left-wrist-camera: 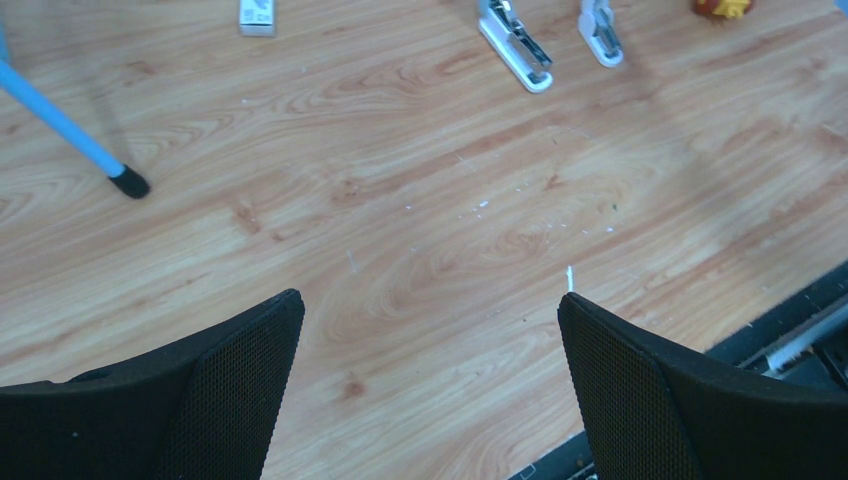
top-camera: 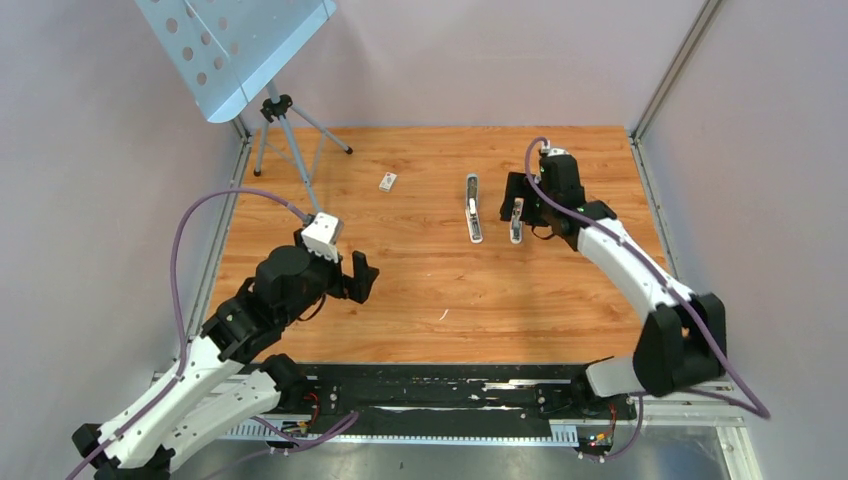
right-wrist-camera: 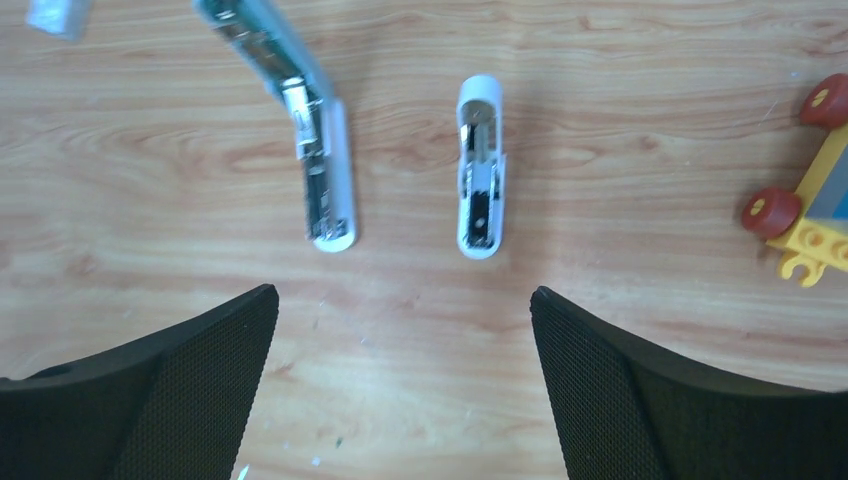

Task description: Load the staples into the stapler

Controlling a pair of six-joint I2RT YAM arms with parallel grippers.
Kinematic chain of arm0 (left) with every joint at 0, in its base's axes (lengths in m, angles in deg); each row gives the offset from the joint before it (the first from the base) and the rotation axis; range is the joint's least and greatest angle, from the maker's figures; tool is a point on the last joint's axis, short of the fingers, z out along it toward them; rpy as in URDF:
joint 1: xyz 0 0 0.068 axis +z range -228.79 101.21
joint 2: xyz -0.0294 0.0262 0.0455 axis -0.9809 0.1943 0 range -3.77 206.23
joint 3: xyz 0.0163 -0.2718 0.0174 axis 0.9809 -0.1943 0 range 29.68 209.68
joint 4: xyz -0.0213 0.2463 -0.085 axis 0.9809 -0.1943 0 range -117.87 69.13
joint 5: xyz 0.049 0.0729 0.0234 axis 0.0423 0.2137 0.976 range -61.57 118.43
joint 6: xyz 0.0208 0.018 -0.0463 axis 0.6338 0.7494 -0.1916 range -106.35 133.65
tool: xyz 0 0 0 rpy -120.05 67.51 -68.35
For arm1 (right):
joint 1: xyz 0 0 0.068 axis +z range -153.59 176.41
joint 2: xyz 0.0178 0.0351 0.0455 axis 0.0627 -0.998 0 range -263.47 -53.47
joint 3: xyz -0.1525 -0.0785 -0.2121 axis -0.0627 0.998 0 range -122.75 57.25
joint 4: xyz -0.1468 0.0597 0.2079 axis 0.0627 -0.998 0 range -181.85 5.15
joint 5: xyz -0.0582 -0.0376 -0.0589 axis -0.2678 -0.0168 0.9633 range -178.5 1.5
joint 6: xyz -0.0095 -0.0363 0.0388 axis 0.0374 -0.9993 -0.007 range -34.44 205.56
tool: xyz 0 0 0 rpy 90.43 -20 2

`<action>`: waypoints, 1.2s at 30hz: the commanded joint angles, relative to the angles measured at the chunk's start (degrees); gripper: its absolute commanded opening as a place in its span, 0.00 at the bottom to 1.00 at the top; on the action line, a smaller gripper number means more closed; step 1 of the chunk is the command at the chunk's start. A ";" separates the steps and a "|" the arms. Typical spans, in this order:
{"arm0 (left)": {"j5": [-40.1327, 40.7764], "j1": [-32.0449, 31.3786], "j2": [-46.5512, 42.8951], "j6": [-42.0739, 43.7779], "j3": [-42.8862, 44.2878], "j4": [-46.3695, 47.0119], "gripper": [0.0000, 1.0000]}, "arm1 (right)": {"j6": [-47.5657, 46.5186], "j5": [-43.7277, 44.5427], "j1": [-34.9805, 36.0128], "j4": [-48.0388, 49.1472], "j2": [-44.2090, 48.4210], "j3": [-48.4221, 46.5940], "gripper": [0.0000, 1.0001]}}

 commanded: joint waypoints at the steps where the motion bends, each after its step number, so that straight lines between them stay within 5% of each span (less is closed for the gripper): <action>1: 6.75 0.10 6.26 0.84 3.09 1.36 1.00 | 1.68 -7.24 -0.20 -3.63 10.24 6.43 1.00; 12: 18.41 1.39 41.60 6.15 14.24 12.68 0.93 | 3.17 -16.90 0.73 -0.36 28.59 20.02 1.00; 27: 2.35 16.02 82.13 8.80 45.34 14.99 0.91 | -0.60 -17.05 0.74 -0.02 34.43 21.07 1.00; 36: -1.77 20.83 95.02 8.54 58.80 13.99 0.88 | 0.00 -19.52 0.74 3.66 33.73 23.09 1.00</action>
